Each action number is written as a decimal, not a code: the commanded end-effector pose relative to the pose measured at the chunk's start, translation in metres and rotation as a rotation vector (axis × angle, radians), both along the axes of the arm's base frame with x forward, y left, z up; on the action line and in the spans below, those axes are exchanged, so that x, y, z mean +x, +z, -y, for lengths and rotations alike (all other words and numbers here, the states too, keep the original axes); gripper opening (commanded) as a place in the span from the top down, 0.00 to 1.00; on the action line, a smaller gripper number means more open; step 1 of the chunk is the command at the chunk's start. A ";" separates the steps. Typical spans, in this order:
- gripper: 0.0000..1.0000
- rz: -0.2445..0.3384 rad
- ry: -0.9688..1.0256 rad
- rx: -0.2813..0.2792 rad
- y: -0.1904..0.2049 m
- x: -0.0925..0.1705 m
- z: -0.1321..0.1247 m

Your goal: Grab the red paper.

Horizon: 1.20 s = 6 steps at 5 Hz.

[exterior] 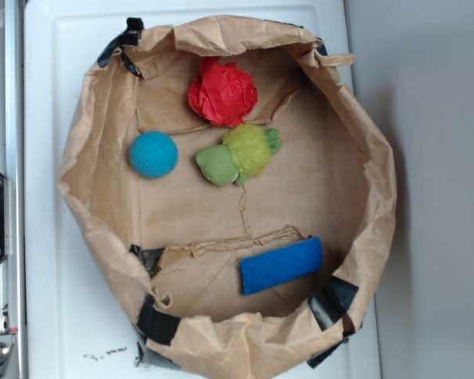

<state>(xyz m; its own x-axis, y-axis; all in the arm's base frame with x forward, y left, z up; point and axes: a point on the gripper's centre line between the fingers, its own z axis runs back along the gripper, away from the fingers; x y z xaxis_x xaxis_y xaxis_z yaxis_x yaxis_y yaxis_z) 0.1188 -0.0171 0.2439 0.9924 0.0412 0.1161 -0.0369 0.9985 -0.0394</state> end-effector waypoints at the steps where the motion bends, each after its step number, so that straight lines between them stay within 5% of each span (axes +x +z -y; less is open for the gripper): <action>1: 0.00 0.000 0.000 0.000 0.000 0.000 0.000; 2: 0.00 0.038 -0.056 -0.006 -0.001 -0.007 -0.004; 6: 0.00 0.038 -0.056 -0.006 -0.001 -0.007 -0.004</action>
